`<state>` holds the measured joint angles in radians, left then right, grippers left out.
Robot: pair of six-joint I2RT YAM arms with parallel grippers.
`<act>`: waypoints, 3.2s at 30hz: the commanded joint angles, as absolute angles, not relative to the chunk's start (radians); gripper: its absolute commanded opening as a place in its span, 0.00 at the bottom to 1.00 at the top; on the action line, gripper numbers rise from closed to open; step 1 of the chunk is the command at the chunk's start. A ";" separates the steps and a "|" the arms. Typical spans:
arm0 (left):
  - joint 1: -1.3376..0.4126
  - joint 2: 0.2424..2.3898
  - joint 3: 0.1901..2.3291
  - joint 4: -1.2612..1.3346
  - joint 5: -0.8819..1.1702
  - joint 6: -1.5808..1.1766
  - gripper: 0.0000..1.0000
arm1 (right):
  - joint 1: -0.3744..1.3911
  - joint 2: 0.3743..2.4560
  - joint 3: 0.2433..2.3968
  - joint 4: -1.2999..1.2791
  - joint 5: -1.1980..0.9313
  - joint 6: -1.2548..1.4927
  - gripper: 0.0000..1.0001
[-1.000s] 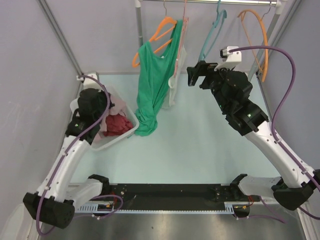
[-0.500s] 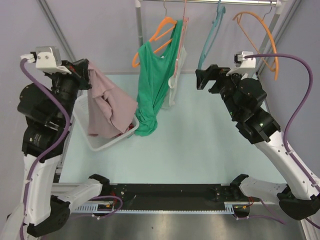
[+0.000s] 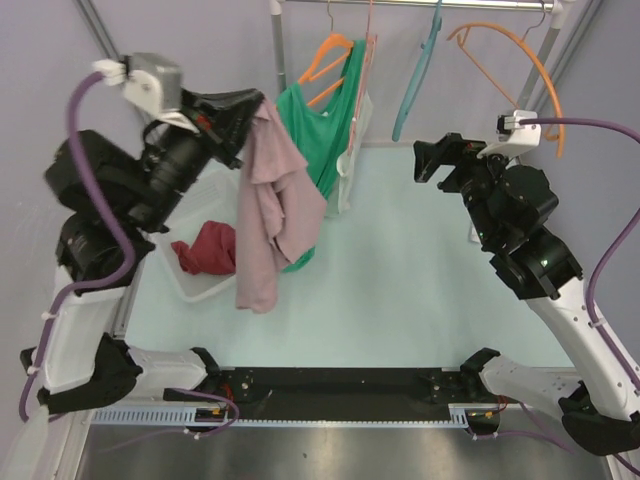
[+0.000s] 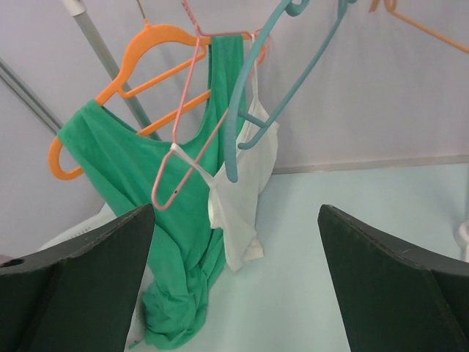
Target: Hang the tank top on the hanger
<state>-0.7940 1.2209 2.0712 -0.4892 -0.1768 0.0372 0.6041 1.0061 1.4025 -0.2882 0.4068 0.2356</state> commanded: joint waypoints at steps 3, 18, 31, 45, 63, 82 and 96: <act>-0.927 1.319 1.946 -0.419 -0.163 -0.027 0.00 | 0.581 0.945 1.370 -0.317 0.452 0.253 1.00; -0.893 1.309 1.425 -0.508 -0.244 -0.035 0.99 | 0.569 0.841 1.261 -0.396 0.506 0.232 1.00; -0.630 1.042 1.031 -0.235 -0.009 -0.158 0.99 | 0.569 0.989 1.452 -0.388 0.442 0.158 0.99; -0.629 1.026 1.022 -0.250 -0.049 -0.164 0.99 | 0.515 1.659 2.236 -0.609 0.517 0.032 0.98; -0.627 1.031 1.016 -0.244 -0.035 -0.169 1.00 | 0.479 1.723 2.181 -0.580 0.670 -0.074 0.42; -0.627 1.049 1.015 -0.244 -0.021 -0.176 0.99 | 0.443 1.672 2.184 -0.526 0.634 -0.100 0.00; -0.627 1.037 1.012 -0.241 -0.028 -0.172 0.99 | 0.500 1.528 2.031 -0.430 0.638 -0.136 0.00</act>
